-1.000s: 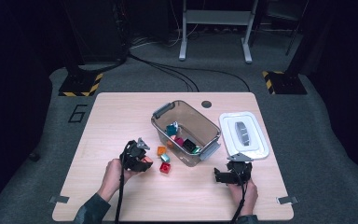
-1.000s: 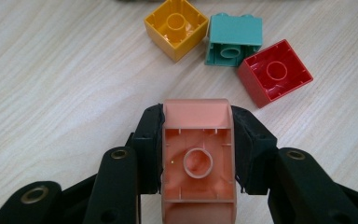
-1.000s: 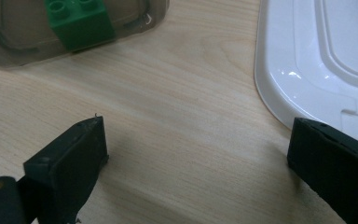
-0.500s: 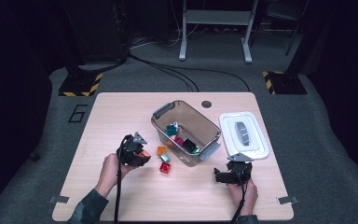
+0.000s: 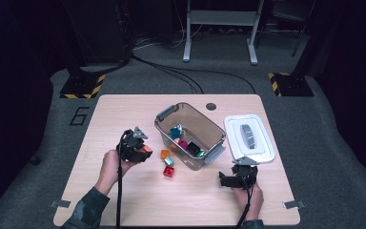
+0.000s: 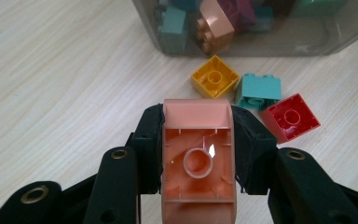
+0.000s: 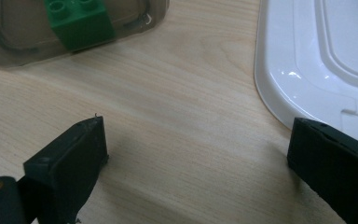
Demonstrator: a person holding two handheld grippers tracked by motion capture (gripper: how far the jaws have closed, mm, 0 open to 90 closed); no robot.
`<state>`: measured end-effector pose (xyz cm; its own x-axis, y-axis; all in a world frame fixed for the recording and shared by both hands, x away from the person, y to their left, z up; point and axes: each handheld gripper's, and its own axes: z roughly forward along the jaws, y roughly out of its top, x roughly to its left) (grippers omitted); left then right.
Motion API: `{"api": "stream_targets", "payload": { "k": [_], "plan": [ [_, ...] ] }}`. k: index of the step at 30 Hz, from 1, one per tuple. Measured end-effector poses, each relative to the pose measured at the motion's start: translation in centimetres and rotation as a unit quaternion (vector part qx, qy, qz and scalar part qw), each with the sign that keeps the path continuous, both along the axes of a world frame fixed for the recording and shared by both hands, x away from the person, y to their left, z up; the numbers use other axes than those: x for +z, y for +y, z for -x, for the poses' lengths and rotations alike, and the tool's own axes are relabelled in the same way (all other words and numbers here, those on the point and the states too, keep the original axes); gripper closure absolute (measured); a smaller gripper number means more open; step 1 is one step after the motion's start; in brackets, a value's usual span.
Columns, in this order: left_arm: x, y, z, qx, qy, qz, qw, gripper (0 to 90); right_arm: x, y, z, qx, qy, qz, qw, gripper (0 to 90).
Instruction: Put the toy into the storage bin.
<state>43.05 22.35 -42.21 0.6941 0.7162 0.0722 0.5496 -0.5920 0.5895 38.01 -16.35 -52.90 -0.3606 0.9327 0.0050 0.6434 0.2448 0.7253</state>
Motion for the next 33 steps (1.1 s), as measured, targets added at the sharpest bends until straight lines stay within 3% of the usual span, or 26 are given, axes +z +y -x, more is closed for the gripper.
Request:
{"api": "stream_targets", "payload": {
  "k": [17,33],
  "plan": [
    [3.2,0.2,-1.4,0.006,-0.028,0.010,0.9996,58.5,0.0,0.0,0.0,0.000,0.000,0.000,1.0000,3.9],
    [5.8,-0.8,-3.1,-0.001,-0.046,0.002,0.9989,58.5,0.0,0.0,0.0,0.000,0.000,0.000,1.0000,3.9]
  ]
}}
